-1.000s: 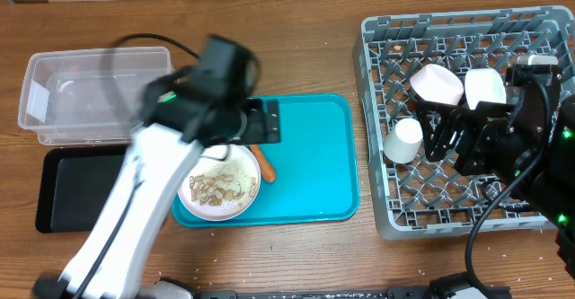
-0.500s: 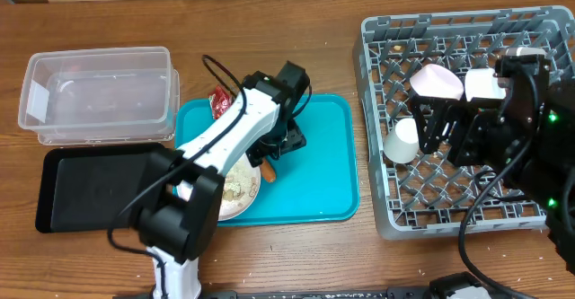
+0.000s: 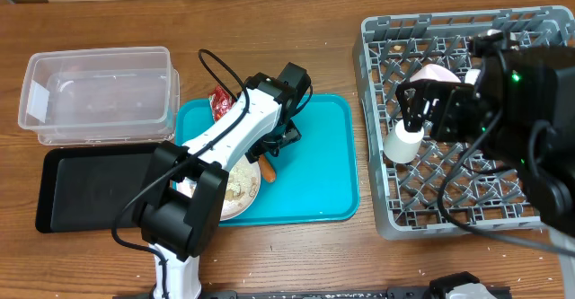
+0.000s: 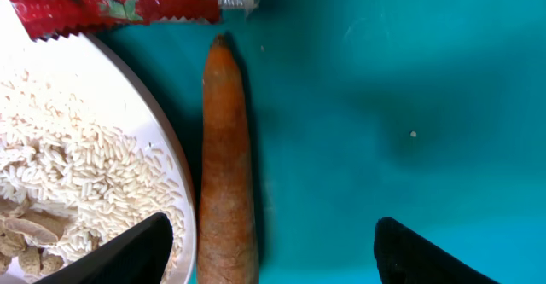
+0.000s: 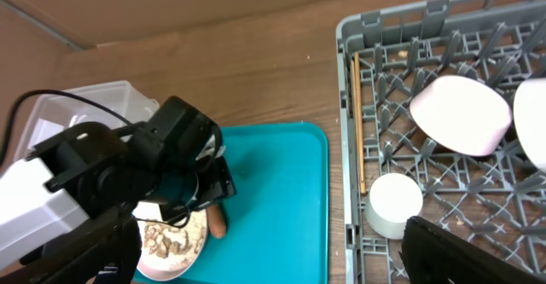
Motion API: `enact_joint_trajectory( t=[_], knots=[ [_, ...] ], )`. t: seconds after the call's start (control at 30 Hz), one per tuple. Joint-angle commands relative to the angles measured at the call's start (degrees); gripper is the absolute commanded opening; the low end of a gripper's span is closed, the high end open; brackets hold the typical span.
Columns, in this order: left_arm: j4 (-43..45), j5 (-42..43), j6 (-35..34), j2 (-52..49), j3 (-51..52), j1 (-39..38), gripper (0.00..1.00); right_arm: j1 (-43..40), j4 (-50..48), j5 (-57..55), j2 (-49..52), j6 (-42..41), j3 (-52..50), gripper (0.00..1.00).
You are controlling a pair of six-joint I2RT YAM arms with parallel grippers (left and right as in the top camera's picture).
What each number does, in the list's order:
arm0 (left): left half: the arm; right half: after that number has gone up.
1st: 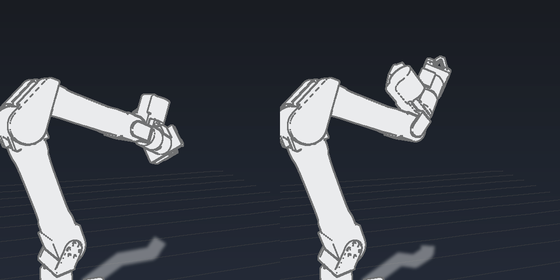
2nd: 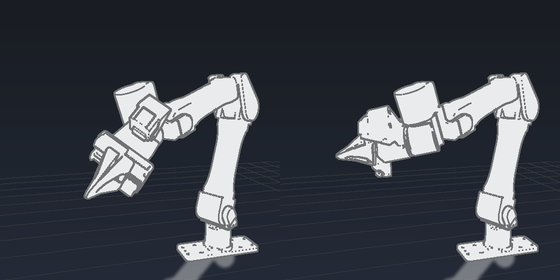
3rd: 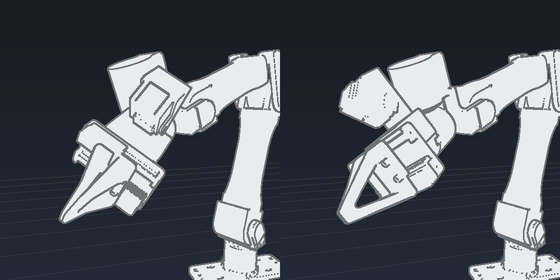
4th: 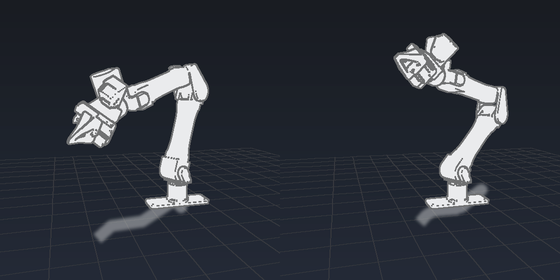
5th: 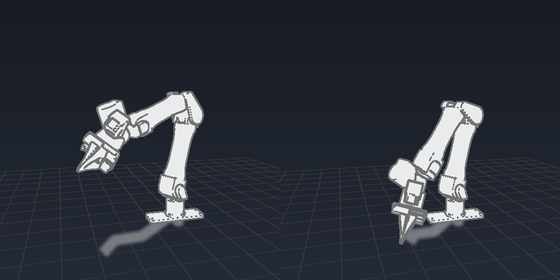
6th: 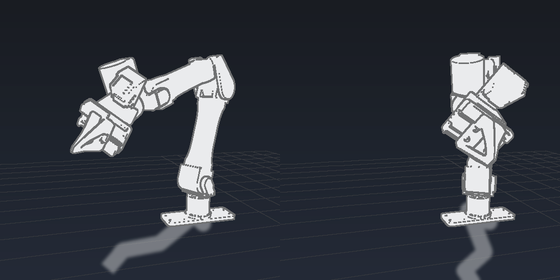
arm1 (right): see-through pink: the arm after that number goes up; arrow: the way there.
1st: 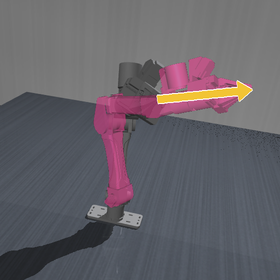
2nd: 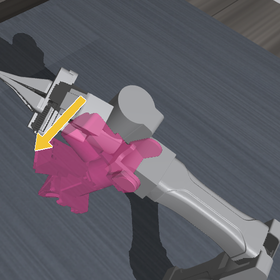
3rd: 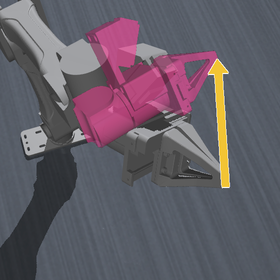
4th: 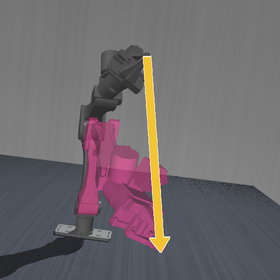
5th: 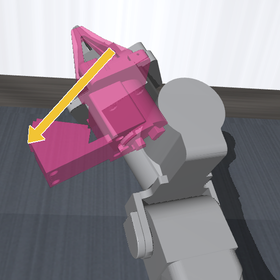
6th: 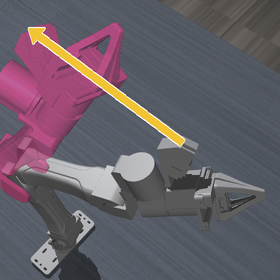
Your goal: Sort waste into correct bins and load items into the dishwasher
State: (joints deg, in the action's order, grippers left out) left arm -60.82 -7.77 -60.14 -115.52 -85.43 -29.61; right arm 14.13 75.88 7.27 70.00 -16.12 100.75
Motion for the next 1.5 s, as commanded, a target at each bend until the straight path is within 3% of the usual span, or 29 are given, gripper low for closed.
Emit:
enact_joint_trajectory(
  t=[0.0, 0.6, 0.9, 1.03, 1.37, 1.47],
  knots=[
    [0.50, -1.86, -1.20, -0.46, 0.28, -0.15, 0.78, -0.04, -0.48, 2.82, 1.53, -0.26, 0.57, 1.00],
    [4.92, -1.60, -1.22, -1.38, 3.32, -0.44, 0.75, 0.33, 0.13, 2.71, -12.41, 4.13, 0.59, 1.00],
    [9.75, 2.47, -1.11, -1.38, 5.73, -0.44, 0.74, 0.33, 4.37, 2.71, -13.57, 4.13, 0.57, 1.00],
    [14.84, 7.89, 5.01, -1.38, 5.73, -0.63, 0.71, 0.33, 4.85, 2.71, -13.57, 4.13, 0.57, 1.00],
    [14.67, 6.08, 22.23, -1.38, 6.01, -0.87, 0.57, 0.33, 5.75, 2.71, -13.57, 4.13, 0.57, 1.00],
    [14.86, 6.08, 23.80, -1.38, 7.80, -0.90, 0.50, 0.33, 5.75, 2.71, -13.57, 4.13, 0.57, 1.00]
  ],
)
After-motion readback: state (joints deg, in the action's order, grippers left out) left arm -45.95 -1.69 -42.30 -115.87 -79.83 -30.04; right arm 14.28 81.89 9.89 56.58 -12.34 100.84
